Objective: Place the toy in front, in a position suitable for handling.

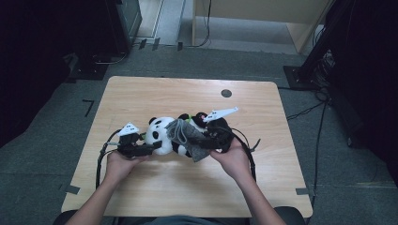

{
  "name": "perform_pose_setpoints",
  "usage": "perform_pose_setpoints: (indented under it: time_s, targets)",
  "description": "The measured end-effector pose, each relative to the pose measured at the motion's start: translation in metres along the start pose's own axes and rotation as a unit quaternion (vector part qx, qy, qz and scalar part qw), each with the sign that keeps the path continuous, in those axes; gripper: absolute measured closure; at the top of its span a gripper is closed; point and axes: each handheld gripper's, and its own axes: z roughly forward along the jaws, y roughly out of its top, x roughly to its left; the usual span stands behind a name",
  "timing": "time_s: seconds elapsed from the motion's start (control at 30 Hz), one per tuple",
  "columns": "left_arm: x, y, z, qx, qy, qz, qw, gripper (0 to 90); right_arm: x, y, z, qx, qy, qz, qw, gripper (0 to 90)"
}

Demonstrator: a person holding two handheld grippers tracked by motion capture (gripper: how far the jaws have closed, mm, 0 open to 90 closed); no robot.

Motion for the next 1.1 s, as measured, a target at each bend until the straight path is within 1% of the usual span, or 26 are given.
perform_pose_setpoints:
  time_s: [0.07,0.17,0.23,0.37,0.43,0.5,0.6,0.67,0.77,0.83,0.87,0.93,1.0,1.07,1.1]
  targets:
    - [-0.001,0.0,0.0,0.002,0.001,0.005,1.0,26.0,-0.002,-0.003,0.007,0.014,-0.013,-0.003,0.9998,72.1]
    - [-0.002,0.0,0.0,0.004,0.0,0.008,1.0,26.2,-0.009,-0.01,0.012,0.023,-0.022,-0.001,0.9995,72.2]
    - [-0.002,0.0,0.0,0.004,0.0,0.008,1.0,26.3,-0.014,-0.013,0.01,0.019,-0.016,0.006,0.9997,72.4]
    - [-0.002,0.0,0.0,0.004,0.0,0.009,0.9999,26.3,-0.021,-0.018,0.004,0.016,-0.024,0.017,0.9995,72.6]
    - [-0.002,0.0,0.0,0.005,0.0,0.013,0.9999,26.3,-0.024,-0.023,0.002,0.013,-0.021,0.024,0.9994,72.7]
    - [-0.002,0.0,0.0,0.005,0.0,0.015,0.9999,26.3,-0.026,-0.026,0.0,0.011,-0.022,0.023,0.9994,72.9]
    - [-0.002,-0.001,0.0,0.005,0.0,0.015,0.9999,26.3,-0.031,-0.028,-0.002,0.006,-0.025,0.029,0.9992,73.2]
    - [-0.002,-0.001,0.0,0.004,0.0,0.015,0.9999,26.3,-0.035,-0.03,-0.004,0.006,-0.033,0.037,0.9988,73.5]
    - [-0.001,-0.001,0.0,0.005,0.0,0.014,0.9999,26.3,-0.039,-0.034,-0.006,0.009,-0.044,0.039,0.9982,73.9]
    - [0.0,-0.001,0.0,0.003,-0.002,0.007,1.0,26.2,-0.042,-0.037,-0.006,0.023,-0.06,0.038,0.9972,74.1]
    - [-0.001,-0.001,0.0,0.003,-0.002,0.007,1.0,26.3,-0.046,-0.039,-0.005,0.036,-0.067,0.039,0.9963,74.1]
    - [-0.001,0.0,0.0,0.003,-0.001,0.008,1.0,26.4,-0.05,-0.04,-0.007,0.03,-0.063,0.045,0.9965,74.1]
    - [-0.002,0.0,0.0,0.002,-0.001,0.008,1.0,26.8,-0.052,-0.036,-0.013,0.014,-0.063,0.046,0.9968,74.2]
    - [-0.002,0.0,0.0,0.0,-0.001,0.009,1.0,27.1,-0.049,-0.025,-0.022,-0.014,-0.061,0.031,0.9976,74.2]
    - [-0.002,0.0,0.0,0.0,-0.001,0.009,1.0,27.3,-0.044,-0.017,-0.025,-0.028,-0.057,0.02,0.9978,74.2]
